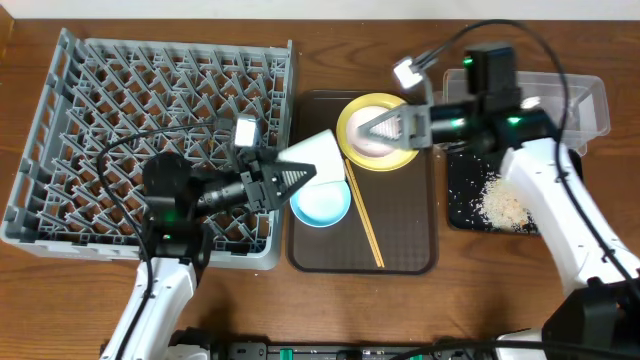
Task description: Sort waste into correct bins and load items into the dishwasher
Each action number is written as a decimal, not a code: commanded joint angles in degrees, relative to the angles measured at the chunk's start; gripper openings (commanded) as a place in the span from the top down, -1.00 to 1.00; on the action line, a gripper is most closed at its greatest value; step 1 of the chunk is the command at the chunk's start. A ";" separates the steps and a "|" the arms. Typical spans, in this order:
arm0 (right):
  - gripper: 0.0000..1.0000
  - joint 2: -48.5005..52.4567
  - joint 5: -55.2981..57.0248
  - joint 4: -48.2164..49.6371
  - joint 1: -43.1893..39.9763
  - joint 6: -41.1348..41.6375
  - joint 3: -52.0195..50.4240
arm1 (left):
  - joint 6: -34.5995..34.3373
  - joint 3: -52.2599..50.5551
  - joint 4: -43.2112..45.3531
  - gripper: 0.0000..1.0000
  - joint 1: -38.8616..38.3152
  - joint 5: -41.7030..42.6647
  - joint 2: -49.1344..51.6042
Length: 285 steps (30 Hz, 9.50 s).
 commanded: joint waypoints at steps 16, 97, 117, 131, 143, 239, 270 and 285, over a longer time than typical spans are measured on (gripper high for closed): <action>0.57 -4.33 38.45 -25.24 -3.32 -15.32 0.26 | 29.11 6.47 -36.13 -0.20 10.73 -35.87 -4.42; -0.99 -7.91 71.32 -32.24 -3.23 4.02 0.24 | 29.86 29.99 -62.82 -0.91 -36.57 -67.34 28.94; -0.98 -7.91 71.32 -32.46 -3.23 4.02 0.24 | 29.83 30.97 -62.05 0.85 -38.95 -67.06 33.68; -0.96 -7.91 71.34 -32.48 -3.23 4.02 0.24 | 29.83 31.06 -61.24 0.85 -33.22 -67.06 11.82; -0.96 -7.91 71.34 -32.65 -3.23 4.00 0.24 | 32.20 31.06 -53.79 0.85 -0.28 -23.45 8.39; -0.98 -8.52 73.29 -41.22 -12.98 0.57 1.84 | 32.35 56.92 -72.76 -0.73 -15.41 -56.17 32.00; -0.99 -8.52 73.24 -41.62 -12.98 0.57 1.84 | 42.71 57.53 -64.76 -0.09 -35.74 -68.59 56.04; -0.99 -8.52 73.26 -41.64 -12.98 0.57 1.84 | 42.69 57.53 -69.16 0.48 -35.74 -68.57 56.04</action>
